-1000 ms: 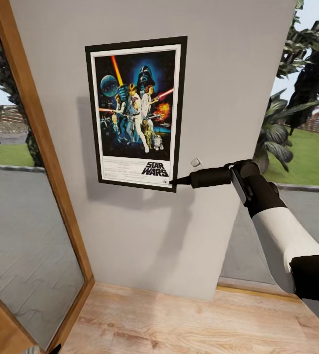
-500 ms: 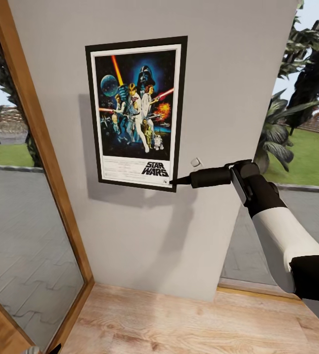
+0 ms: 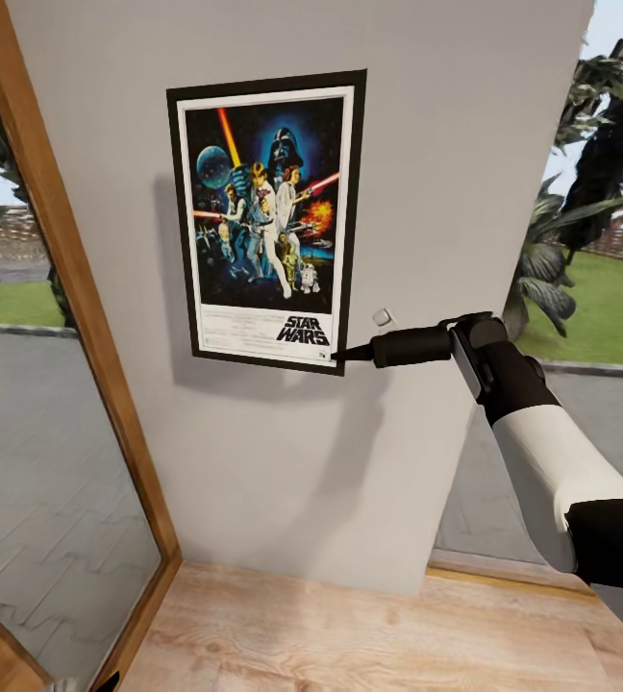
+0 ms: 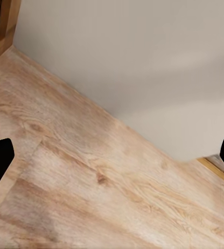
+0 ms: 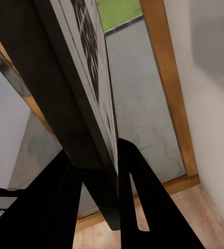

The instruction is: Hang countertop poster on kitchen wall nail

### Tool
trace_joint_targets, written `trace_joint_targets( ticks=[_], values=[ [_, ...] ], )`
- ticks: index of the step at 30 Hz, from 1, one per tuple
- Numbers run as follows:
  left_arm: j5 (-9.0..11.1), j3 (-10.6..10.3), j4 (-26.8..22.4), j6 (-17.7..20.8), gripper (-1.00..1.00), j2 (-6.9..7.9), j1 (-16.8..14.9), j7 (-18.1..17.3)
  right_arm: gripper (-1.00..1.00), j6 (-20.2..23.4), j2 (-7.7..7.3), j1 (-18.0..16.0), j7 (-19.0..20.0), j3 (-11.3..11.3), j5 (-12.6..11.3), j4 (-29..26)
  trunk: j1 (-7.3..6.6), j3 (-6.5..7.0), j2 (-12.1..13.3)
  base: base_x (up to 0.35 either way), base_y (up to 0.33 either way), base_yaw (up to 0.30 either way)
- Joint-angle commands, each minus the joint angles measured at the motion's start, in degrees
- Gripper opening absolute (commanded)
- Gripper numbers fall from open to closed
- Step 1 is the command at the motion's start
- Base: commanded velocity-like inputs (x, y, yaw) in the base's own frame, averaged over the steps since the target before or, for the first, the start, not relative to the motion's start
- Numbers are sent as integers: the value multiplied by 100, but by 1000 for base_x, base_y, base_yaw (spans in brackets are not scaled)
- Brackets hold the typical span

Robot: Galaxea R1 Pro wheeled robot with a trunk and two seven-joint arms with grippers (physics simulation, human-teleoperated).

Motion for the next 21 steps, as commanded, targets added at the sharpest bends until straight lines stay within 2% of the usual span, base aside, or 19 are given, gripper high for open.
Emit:
trace_joint_targets(
  ticks=[1,15,21],
  values=[
    [-31,31,9,-33,100,1,-7,-17,-100,56,-4,-7,18,8,-1,-3,6,-13,-13,152,0,0],
    [-31,31,9,-33,100,10,-7,-11,-100,56,-4,-7,18,8,5,-3,6,-13,-13,26,0,0],
    [-31,31,9,-33,100,10,-7,-11,-100,56,-4,-7,18,8,5,-3,6,-13,-13,170,0,0]
  ],
)
